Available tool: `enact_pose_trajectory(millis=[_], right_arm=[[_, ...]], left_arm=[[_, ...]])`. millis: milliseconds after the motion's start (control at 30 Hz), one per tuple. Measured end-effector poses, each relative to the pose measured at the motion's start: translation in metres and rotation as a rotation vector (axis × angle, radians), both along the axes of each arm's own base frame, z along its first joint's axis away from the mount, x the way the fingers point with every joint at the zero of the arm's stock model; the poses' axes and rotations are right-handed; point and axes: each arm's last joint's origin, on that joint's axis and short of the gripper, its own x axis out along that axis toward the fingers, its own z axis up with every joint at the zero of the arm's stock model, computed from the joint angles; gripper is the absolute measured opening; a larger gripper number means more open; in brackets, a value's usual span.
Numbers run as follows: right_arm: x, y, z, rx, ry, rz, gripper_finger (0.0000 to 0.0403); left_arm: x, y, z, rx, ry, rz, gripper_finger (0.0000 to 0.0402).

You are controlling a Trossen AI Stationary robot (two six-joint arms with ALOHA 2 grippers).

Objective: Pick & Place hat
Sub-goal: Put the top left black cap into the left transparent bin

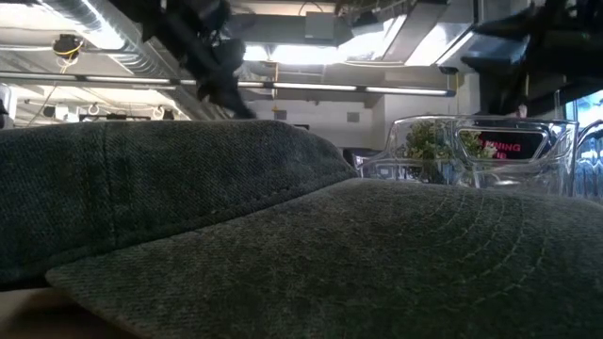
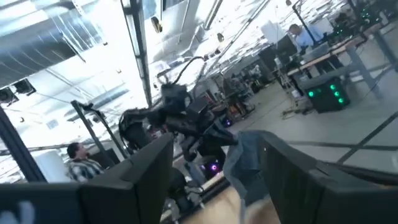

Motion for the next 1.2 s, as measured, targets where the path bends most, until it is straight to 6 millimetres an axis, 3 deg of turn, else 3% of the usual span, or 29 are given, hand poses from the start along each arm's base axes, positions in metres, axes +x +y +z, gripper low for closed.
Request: enact_pose_trajectory(millis=[200,500,733,933,1067,1200], right_arm=[[0.023,-0.006,0.056,-0.053,0.182,-0.025,0.0233],[0.100,-0.029,0.128,-0.119,0.571,-0.048,0.0233],[0.151,-0.043,0.170,-0.344,0.642,-0.053,0.0233],[0.185,-0.048,0.185,-0.396,0.614,0.096,0.0233],[0.207,-0.048,0.178,-0.400,0.623,0.219,0.0233],[0.221,-0.052,0.167,-0.328,0.659,0.237,0.0233]], left_arm=[[0.015,-0.013,0.022,0.189,-0.127,0.080,0.0004],[0.032,-0.040,0.076,0.407,-0.285,0.114,0.0004],[0.041,-0.065,0.083,0.464,-0.333,0.054,0.0004],[0.060,-0.082,0.071,0.477,-0.321,-0.012,0.0004],[0.074,-0.091,0.061,0.543,-0.272,-0.014,0.0004],[0.082,-0.101,0.057,0.589,-0.258,-0.034,0.0004]])
